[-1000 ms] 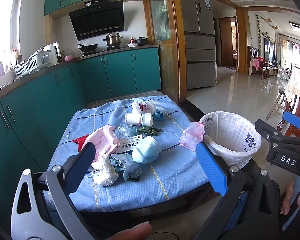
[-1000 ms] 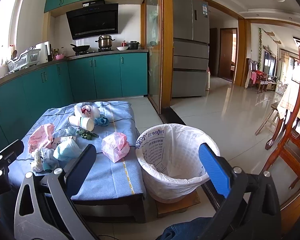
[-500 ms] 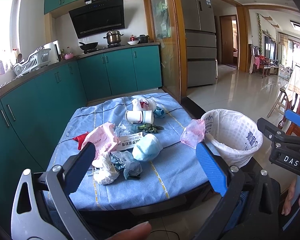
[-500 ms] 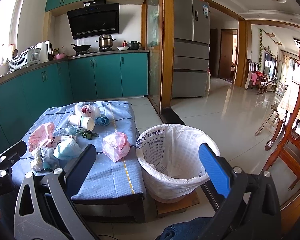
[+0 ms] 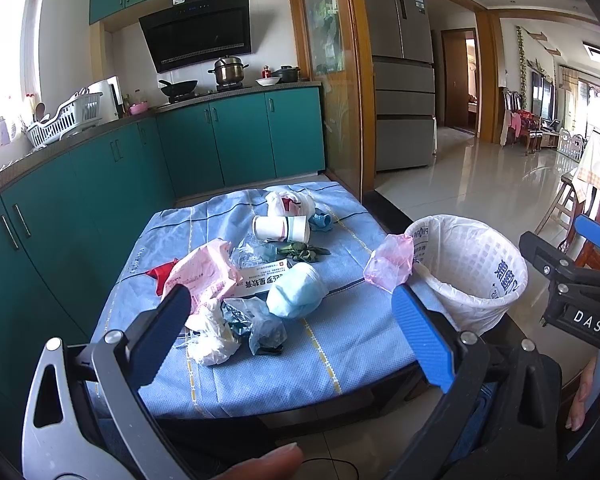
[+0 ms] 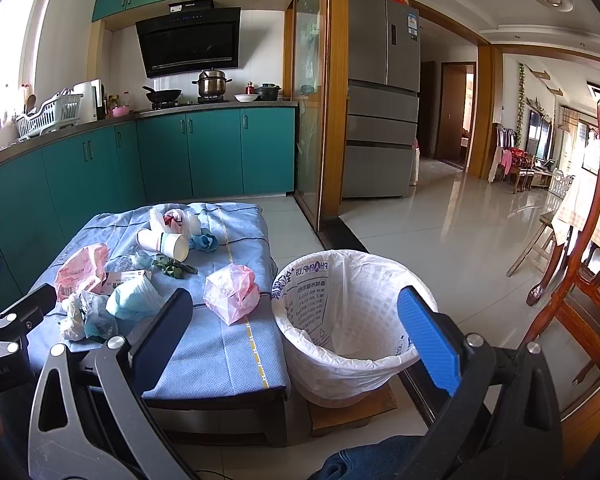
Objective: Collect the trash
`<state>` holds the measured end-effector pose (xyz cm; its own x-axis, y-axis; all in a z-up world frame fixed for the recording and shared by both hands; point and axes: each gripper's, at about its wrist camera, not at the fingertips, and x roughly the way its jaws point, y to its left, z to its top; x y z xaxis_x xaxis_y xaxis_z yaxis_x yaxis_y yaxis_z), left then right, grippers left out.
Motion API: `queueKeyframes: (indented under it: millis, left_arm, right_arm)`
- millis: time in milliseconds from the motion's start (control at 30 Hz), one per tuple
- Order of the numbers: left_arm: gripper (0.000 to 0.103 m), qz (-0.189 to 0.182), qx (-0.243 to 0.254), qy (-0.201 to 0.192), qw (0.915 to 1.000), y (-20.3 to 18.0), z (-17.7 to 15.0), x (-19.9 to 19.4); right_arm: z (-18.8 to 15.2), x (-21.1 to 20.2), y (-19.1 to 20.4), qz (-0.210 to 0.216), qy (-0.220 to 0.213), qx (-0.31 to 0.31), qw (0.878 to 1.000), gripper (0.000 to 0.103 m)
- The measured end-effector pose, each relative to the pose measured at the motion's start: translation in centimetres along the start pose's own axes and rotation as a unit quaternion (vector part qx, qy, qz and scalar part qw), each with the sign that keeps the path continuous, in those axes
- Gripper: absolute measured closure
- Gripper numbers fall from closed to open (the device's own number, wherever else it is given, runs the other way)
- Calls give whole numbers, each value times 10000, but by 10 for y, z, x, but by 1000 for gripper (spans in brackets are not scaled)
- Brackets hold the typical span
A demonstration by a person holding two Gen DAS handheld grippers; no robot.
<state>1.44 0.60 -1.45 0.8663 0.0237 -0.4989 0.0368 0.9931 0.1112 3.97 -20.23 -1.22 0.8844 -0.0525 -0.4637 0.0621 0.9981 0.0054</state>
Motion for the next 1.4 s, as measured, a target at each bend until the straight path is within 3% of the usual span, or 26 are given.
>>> queueKeyframes:
  millis: [967,1400]
  left_arm:
    - [3,4,-4,88,10000,0,-5,4]
    - [3,2,-26,118,9999,3,-7,8]
  right_arm:
    - [-2,1,0,-8,5,-30,10000,3]
    - [-5,-4,4,-102,-191,-145,9997,3]
